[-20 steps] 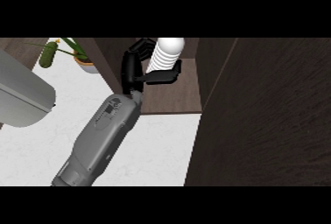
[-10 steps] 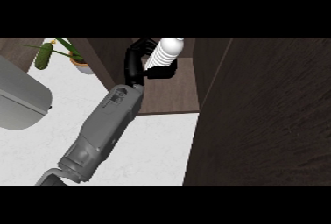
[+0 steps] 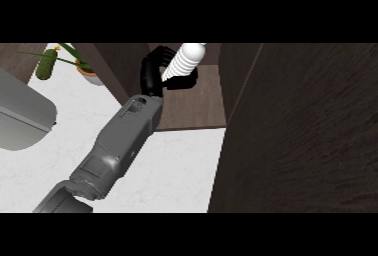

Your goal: Pick up the bottled water, place it into the cabinet and close the cabinet

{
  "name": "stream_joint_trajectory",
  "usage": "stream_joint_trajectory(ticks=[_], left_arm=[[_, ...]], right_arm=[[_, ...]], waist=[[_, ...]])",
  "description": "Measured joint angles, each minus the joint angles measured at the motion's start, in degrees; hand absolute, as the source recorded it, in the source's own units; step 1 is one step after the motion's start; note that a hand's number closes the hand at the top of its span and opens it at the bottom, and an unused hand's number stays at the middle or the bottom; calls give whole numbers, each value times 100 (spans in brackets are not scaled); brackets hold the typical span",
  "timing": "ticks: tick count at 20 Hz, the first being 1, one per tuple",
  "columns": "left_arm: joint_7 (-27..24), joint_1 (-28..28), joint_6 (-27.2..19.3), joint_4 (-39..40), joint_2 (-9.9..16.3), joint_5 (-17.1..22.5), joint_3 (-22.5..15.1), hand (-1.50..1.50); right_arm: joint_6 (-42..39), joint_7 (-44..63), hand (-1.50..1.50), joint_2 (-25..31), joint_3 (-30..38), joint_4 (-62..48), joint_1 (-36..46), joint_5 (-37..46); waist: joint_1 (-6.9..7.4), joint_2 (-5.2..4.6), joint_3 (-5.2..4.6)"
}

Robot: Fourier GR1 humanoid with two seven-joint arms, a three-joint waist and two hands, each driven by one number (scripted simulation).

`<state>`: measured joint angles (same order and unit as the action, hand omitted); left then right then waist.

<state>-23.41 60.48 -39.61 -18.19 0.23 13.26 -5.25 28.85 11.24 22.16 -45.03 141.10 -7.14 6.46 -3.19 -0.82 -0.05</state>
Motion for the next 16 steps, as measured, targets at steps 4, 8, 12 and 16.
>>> stream_joint_trajectory(ticks=[4, 8, 12, 16], left_arm=[[-239, 57, -6, 354, -14, 60, 153, 150], [-424, 113, -109, 640, 8, -22, 160, -150], [-367, 275, -329, 997, 18, -213, 75, -150], [-331, 340, -603, 1257, -9, -391, -36, -150]], right_arm=[[1, -13, -150, 33, -24, 2, -3, -18], [20, -55, -150, 56, -60, 1, -26, -31], [27, -118, -150, 75, -67, -12, -15, -54], [28, -160, -150, 86, -76, -21, 1, -77]], waist=[[-32, -11, -2], [-48, -11, -2], [-88, -20, 1], [-121, -30, 1]])
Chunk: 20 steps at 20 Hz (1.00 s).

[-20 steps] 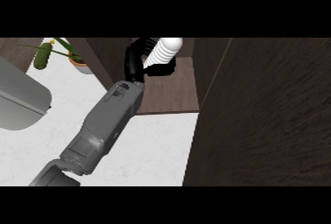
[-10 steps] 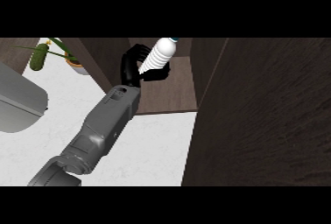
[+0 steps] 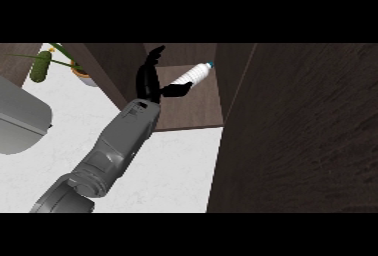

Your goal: Pick up the bottled water, place it into the cabinet and close the cabinet

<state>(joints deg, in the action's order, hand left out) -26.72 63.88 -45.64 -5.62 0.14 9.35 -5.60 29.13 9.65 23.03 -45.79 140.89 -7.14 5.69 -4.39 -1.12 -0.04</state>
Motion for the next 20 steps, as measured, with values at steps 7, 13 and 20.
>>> stream_joint_trajectory(ticks=[7, 13, 20], left_arm=[[36, 54, -145, 132, -18, -77, 11, -150], [-245, -75, 105, -56, -4, -14, 111, -150], [-1087, -312, 1240, -692, 2, 391, 484, 150]], right_arm=[[4, -24, -150, 42, 5, 4, 8, -34], [-29, -63, -150, 88, 15, 6, 16, -62], [23, -66, -150, 120, -20, 22, -44, -91]], waist=[[-12, -10, -7], [3, -11, -8], [73, 27, -11]])
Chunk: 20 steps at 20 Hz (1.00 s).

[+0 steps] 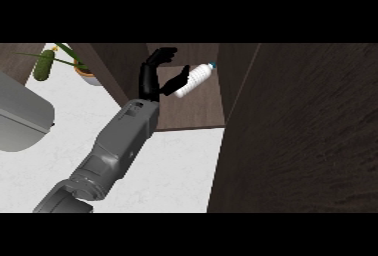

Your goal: Pick up the bottled water, place it into the cabinet and close the cabinet

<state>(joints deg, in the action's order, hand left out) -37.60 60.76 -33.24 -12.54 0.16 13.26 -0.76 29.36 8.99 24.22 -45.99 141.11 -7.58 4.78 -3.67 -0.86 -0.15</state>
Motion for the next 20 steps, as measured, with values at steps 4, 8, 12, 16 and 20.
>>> stream_joint_trajectory(ticks=[4, 8, 12, 16, 20], left_arm=[[-290, -89, 654, -220, -23, 225, 40, 150], [-421, -208, 1264, -483, -26, 556, -191, 150], [-305, -347, 1853, -777, -27, 784, -477, 150], [-114, -804, 2431, -1301, -17, 1084, -689, 150], [197, -1310, 2778, -2125, -22, 1242, -1029, 150]], right_arm=[[-7, -97, -150, 108, 11, 31, -120, -19], [11, -16, -150, 80, 64, 25, -75, -37], [37, 21, -150, 116, 144, 46, -79, -42], [135, 88, -150, 184, 154, 74, -83, -11], [212, 136, -150, 224, 142, 71, -84, 7]], waist=[[35, 27, 1], [64, 39, 1], [126, 47, 2], [255, 113, 6], [343, 134, 8]])
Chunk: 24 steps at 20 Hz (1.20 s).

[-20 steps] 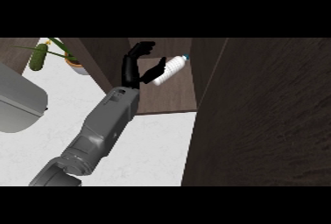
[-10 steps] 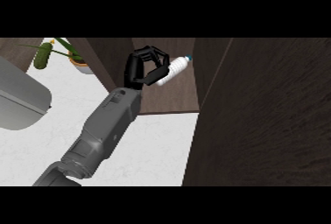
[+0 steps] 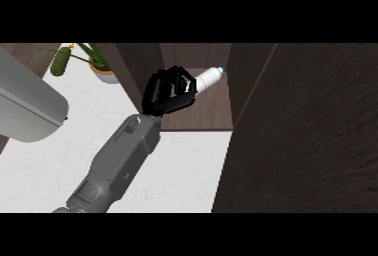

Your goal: Pick up the bottled water, place it into the cabinet and close the cabinet

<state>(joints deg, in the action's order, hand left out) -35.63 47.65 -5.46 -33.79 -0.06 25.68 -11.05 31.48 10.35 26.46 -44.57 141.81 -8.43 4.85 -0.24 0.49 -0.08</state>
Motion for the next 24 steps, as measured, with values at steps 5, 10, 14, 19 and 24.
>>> stream_joint_trajectory(ticks=[5, 10, 14, 19, 24], left_arm=[[332, -848, 60, -1208, 5, 172, -343, 150], [573, -2150, -120, -2682, 110, 226, -653, 150], [802, -3286, -158, -4016, 419, 244, -941, 150], [997, -4459, -110, -5377, 901, 340, -1109, 150], [955, -5593, -34, -6486, 1398, 392, -1127, 150]], right_arm=[[55, -35, -150, 147, -17, 9, -40, 13], [-13, 10, 150, 306, 46, 0, 46, -11], [-183, 195, 150, 397, -4, -9, 262, -37], [-468, 457, 150, 412, -316, -13, 562, -99], [-756, 775, 150, 442, -446, 20, 881, -155]], waist=[[120, 52, 6], [223, 65, 9], [244, 39, 14], [274, 6, 24], [256, 21, 5]])
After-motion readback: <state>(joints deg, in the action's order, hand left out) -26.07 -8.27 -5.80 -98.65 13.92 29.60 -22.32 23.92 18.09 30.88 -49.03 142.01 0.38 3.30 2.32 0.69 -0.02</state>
